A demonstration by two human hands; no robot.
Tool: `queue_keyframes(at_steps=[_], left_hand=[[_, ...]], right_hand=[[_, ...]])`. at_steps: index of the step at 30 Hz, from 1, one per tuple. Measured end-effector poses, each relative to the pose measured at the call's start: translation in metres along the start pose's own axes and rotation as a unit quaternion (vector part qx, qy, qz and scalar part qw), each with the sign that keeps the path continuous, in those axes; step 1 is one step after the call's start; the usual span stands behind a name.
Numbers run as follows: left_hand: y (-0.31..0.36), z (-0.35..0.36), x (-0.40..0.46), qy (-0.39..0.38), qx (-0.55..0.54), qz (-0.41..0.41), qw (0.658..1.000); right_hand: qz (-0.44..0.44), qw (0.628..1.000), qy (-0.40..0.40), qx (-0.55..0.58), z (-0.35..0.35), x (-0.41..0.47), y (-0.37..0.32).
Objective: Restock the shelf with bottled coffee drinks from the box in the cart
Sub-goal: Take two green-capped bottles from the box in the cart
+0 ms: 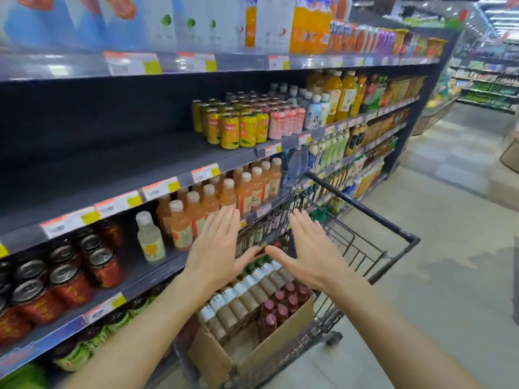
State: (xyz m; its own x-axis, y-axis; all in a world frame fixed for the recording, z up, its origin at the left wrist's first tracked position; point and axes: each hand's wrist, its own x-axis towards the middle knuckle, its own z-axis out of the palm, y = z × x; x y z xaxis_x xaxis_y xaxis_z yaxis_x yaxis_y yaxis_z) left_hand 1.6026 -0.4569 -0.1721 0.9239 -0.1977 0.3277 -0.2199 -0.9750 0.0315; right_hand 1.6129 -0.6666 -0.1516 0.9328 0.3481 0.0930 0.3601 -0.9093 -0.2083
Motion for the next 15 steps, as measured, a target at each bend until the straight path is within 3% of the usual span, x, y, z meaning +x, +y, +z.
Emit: queue_keyframes(at_steps=[7,15], left_hand=[[-0.036,0.062,0.032,-0.047,-0.012,-0.074,0.996],[-0.063,0.153,0.05,-0.186,0.0,-0.183,0.965]], right_hand=[[-0.047,0.995,-0.088,0.018,0.068,0.092,0.019],[-0.107,0.966,-0.224,0.072,0.165,0.177,0.028]])
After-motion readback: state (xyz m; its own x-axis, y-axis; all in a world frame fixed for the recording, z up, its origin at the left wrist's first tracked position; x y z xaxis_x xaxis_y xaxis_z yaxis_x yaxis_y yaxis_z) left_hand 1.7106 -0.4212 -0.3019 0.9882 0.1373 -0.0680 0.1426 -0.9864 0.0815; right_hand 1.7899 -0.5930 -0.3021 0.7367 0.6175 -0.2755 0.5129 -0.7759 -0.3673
